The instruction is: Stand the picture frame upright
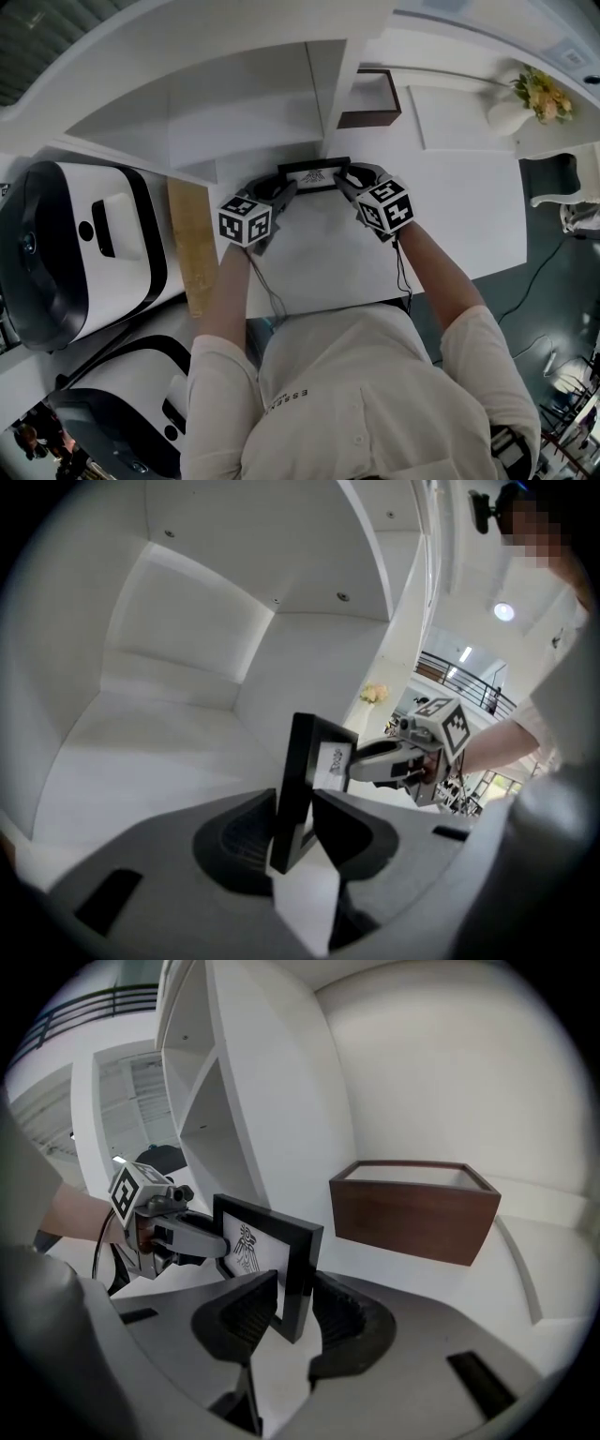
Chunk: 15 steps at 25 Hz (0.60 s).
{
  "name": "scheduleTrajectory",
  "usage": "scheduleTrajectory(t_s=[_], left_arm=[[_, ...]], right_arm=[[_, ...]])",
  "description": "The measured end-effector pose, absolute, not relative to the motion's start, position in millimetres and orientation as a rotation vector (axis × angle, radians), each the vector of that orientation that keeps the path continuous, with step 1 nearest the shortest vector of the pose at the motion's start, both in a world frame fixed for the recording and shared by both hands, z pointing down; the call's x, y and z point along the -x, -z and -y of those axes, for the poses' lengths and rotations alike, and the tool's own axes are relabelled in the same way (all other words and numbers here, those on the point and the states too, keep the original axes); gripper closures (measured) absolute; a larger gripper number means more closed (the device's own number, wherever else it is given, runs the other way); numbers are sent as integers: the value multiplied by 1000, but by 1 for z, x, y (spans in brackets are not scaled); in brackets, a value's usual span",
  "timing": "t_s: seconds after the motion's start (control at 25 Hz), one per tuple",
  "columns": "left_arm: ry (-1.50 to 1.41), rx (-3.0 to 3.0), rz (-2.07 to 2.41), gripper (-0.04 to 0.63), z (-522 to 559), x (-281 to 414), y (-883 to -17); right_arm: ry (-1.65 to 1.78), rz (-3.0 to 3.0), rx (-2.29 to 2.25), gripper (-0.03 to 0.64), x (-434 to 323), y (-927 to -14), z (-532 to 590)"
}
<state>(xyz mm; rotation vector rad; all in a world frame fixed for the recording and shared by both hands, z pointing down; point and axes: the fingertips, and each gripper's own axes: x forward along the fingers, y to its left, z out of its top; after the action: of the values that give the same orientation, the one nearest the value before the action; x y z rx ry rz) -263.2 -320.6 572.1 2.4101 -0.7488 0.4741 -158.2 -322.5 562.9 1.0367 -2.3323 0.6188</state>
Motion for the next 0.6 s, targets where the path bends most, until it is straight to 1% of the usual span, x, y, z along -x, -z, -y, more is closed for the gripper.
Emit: scheduleTrajectory(t_s=[0.16,0.4,0.6], left_arm=[[-497,-2429,750,491,324,266,-577],[-642,-2495,873,489,339,278,-577],[-634,-2491,876,489,343,283,-577]], right_arm=[[-590,2334,-1052,491,161,-561,324],[-486,2335,-1080,499,170,-557,332],[-462,2335,-1056,499,175,-557,339]])
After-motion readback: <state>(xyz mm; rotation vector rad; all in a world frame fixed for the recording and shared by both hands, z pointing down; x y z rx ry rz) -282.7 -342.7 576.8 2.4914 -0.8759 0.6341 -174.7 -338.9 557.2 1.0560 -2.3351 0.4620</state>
